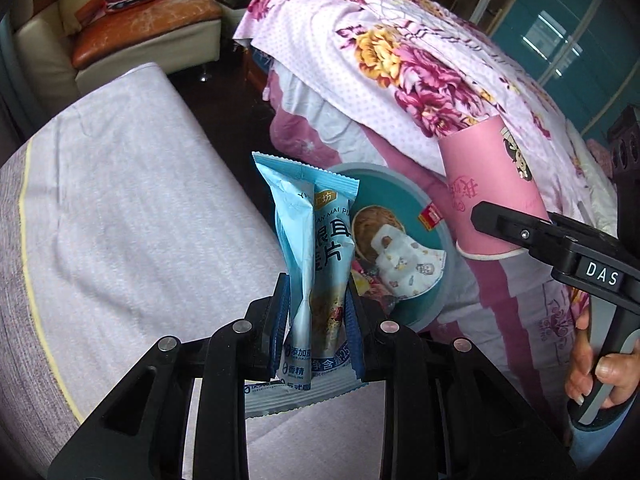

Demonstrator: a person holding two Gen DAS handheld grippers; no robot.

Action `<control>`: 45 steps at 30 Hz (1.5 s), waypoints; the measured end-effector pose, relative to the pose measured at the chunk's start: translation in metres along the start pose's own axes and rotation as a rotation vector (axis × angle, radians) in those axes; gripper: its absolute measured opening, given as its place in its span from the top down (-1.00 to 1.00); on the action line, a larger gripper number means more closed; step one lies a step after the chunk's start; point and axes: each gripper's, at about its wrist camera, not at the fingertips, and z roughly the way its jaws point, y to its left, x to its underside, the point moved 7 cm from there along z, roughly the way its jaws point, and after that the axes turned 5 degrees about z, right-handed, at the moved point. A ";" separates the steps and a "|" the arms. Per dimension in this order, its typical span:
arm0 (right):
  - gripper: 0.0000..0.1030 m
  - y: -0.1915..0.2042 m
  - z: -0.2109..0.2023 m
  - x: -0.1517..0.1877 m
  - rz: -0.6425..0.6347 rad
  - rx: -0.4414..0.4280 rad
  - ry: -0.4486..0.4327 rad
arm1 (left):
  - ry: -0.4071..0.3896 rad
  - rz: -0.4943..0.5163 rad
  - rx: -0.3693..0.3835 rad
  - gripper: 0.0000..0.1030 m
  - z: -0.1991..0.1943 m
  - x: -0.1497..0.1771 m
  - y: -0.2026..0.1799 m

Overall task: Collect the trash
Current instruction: 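Carry the blue packet and pink cup over the wastebasket with both tools, then drop the pink cup into the wastebasket with the right tool while the left tool drops the packet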

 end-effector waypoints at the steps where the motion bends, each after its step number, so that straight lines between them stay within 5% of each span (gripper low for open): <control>1: -0.13 -0.009 0.000 0.000 0.013 0.002 -0.002 | 0.006 0.007 0.002 0.48 0.004 -0.002 -0.005; 21: -0.13 -0.070 0.018 0.000 0.110 0.037 0.025 | 0.066 0.036 0.028 0.44 0.061 -0.019 -0.040; 26: -0.14 -0.074 0.021 -0.003 0.121 0.039 0.020 | 0.058 0.038 0.019 0.23 0.062 -0.022 -0.041; 29: -0.14 -0.073 0.020 -0.003 0.122 0.042 0.020 | 0.052 0.038 0.006 -0.15 0.061 -0.022 -0.040; 34: -0.15 -0.072 0.019 -0.001 0.122 0.043 0.022 | 0.058 0.027 -0.007 -0.38 0.058 -0.018 -0.036; 36: -0.15 -0.070 0.019 0.000 0.123 0.041 0.023 | 0.067 0.022 -0.018 -0.66 0.057 -0.016 -0.034; 45: -0.15 -0.061 0.024 -0.001 0.105 0.037 0.029 | 0.041 0.001 -0.046 -0.77 0.038 -0.008 -0.021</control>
